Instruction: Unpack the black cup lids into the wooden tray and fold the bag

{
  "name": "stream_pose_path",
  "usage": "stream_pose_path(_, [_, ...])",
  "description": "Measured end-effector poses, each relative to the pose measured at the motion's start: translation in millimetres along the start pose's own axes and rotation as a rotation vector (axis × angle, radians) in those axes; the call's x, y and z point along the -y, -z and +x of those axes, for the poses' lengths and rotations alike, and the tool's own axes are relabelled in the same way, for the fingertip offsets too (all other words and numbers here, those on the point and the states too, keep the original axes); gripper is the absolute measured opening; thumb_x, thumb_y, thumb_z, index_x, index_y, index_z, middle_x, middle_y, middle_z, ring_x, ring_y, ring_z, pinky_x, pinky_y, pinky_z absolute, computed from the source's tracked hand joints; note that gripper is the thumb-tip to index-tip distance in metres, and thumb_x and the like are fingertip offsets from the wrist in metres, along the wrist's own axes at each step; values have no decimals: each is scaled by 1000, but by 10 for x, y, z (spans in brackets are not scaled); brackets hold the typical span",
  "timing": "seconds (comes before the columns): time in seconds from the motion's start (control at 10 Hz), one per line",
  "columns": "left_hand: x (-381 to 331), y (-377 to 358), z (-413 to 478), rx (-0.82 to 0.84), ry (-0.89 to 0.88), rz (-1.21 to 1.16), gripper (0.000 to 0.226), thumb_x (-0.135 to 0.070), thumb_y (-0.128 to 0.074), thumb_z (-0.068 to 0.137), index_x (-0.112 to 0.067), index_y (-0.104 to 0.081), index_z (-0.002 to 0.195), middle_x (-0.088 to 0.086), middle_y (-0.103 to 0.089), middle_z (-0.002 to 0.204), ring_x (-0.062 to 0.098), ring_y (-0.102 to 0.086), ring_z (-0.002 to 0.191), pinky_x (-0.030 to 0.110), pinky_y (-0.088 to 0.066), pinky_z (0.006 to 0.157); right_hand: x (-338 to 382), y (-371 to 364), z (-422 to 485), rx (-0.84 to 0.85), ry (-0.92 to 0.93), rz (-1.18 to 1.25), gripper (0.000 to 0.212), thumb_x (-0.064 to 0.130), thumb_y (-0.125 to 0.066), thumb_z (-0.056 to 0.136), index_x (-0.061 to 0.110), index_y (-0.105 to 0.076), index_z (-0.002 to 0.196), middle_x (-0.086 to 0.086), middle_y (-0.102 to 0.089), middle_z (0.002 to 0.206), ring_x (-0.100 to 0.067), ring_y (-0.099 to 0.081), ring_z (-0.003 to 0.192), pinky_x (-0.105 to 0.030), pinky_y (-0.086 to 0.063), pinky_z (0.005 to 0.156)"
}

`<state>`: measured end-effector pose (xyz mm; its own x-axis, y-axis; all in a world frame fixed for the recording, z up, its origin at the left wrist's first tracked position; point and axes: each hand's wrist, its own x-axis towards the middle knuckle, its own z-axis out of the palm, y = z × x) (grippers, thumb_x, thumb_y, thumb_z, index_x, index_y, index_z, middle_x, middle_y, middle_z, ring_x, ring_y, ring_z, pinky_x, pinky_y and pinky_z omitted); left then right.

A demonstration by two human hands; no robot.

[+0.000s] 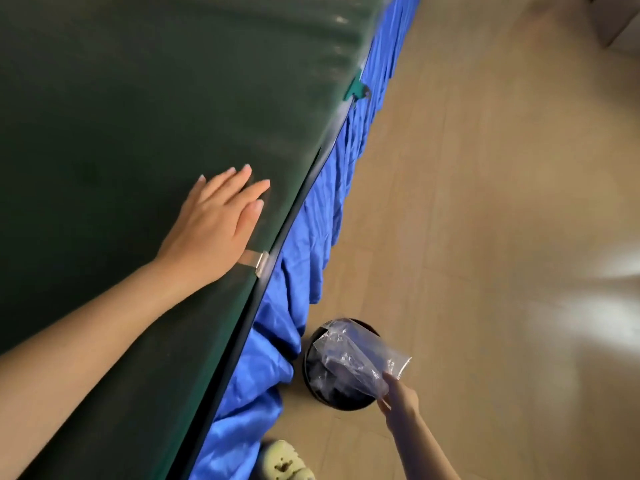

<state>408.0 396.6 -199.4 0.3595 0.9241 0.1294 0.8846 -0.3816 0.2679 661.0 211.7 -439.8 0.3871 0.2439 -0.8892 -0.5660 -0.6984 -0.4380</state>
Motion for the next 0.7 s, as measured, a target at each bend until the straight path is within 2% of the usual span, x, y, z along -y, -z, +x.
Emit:
stream_pose_path(0.1, [11,-37,12,-19,5,-10,44,-29,-23,101,-22,-39,142,3,-28,155,18,-18,143,41,-6,118,-198,-224,252,-19,32,-37,43,19,-49,95,-10,-48,126,-24,-62,105,-31,-57,88,-30,-41,68])
stream_pose_path(0.2, [17,-58,11,-20,10,-7,44,-30,-22,101,-24,-38,142,1,-27,155,17,-17,143,40,-6,118,-395,-264,460,10,-180,325,47,25,-44,97,-8,-44,131,-13,-60,91,-24,-56,79,-28,-43,72])
stream_pose_path(0.3, [17,-83,10,-17,20,-8,44,-31,-21,101,-26,-36,142,0,-25,156,15,-16,143,38,-5,118,-445,-210,704,-517,-260,802,50,29,-48,94,-10,-48,126,-23,-59,117,-33,-55,98,-42,-42,97])
stream_pose_path(0.4, [23,-89,12,-14,21,0,45,-31,-20,101,-27,-35,143,-1,-24,156,15,-15,144,38,-5,118,-500,-267,871,-226,-67,470,47,29,-54,91,-12,-55,114,-22,-61,105,-32,-52,89,-41,-45,84])
stream_pose_path(0.5, [52,-69,26,1,28,-1,45,-32,-19,101,-27,-34,143,-1,-23,156,15,-14,144,38,-4,118,-578,-148,783,-117,61,-76,43,30,-51,91,-11,-57,103,-14,-57,81,-30,-51,79,-36,-40,72])
stream_pose_path(0.6, [49,-73,20,10,23,10,46,-34,-17,101,-28,-32,144,0,-22,157,15,-13,144,38,-4,118,-509,-105,672,-126,151,-253,41,30,-47,93,-9,-56,92,-11,-53,74,-30,-51,78,-39,-41,73])
stream_pose_path(0.7, [48,-75,33,33,9,34,51,-45,-13,99,-29,-28,145,0,-18,158,14,-9,145,39,-2,118,-256,-4,545,-189,203,-232,33,25,-43,95,-3,-51,79,-12,-47,68,-29,-46,71,-35,-38,64])
